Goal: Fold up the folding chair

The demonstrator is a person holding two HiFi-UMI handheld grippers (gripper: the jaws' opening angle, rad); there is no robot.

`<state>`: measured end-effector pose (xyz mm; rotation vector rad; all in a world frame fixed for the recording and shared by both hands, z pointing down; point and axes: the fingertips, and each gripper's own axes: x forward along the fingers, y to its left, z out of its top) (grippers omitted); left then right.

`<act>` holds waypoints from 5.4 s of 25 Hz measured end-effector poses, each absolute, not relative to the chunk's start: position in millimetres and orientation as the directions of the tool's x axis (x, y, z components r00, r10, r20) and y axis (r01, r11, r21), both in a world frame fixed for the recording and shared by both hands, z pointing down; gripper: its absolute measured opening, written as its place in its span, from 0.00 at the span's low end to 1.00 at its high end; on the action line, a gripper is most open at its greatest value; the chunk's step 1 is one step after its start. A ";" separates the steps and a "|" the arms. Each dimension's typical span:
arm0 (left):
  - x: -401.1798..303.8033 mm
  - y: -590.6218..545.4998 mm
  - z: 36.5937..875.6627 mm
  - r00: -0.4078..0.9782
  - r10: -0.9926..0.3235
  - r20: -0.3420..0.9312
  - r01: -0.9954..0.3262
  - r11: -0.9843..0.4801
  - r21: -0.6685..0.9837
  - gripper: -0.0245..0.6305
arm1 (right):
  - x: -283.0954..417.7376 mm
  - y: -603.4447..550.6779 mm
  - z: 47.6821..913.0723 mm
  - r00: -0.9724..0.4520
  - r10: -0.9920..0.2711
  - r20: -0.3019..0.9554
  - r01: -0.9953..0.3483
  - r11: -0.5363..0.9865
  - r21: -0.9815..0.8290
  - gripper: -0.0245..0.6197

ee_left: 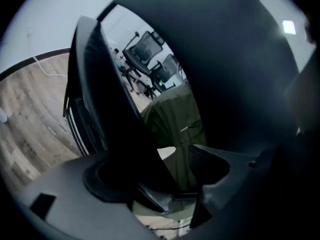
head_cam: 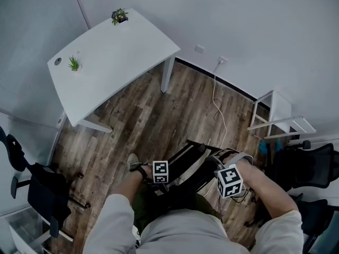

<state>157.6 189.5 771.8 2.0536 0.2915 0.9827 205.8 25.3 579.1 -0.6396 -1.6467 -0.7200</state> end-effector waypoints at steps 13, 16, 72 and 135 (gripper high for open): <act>84.5 119.2 727.3 0.971 -0.171 0.165 -0.210 -0.296 0.932 0.62 | 198.6 41.1 577.1 -0.163 0.082 0.983 0.774 0.628 0.076 0.21; 62.1 109.2 712.2 0.945 -0.324 0.043 -0.122 -0.226 0.966 0.55 | 198.7 47.2 572.9 -0.147 0.103 0.984 0.781 0.622 0.051 0.18; 87.8 176.8 596.1 0.418 -0.181 0.890 -0.739 -0.638 0.218 0.53 | 190.6 36.0 583.1 -0.049 0.123 0.991 0.861 0.507 -0.020 0.15; -235.5 -15.3 568.2 0.249 -0.206 0.946 -0.880 -0.456 0.133 0.13 | -157.9 -178.5 560.6 0.021 0.214 0.977 0.926 0.364 -0.100 0.16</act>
